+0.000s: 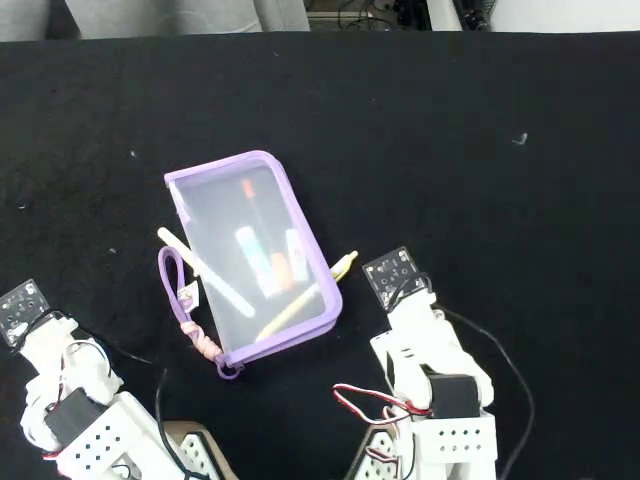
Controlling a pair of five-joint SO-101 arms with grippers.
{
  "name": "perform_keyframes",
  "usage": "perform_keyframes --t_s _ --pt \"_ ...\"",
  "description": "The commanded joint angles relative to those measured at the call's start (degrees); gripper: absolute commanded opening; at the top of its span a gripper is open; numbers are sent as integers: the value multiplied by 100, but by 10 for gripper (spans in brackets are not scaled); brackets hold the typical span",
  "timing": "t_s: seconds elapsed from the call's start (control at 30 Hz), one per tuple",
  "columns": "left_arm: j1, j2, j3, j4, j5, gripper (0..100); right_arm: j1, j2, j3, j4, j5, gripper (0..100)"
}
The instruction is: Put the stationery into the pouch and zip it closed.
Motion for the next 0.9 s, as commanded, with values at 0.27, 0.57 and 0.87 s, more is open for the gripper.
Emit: perform_keyframes --t_s 0.27,0.57,0.87 --pt "31 -18 154 18 62 65 35 -479 4 44 -53 15" --pt "31 -18 154 18 62 65 62 -470 -145 -158 79 15" --pt "40 -18 154 18 62 65 26 -426 -1701 -527 976 70"
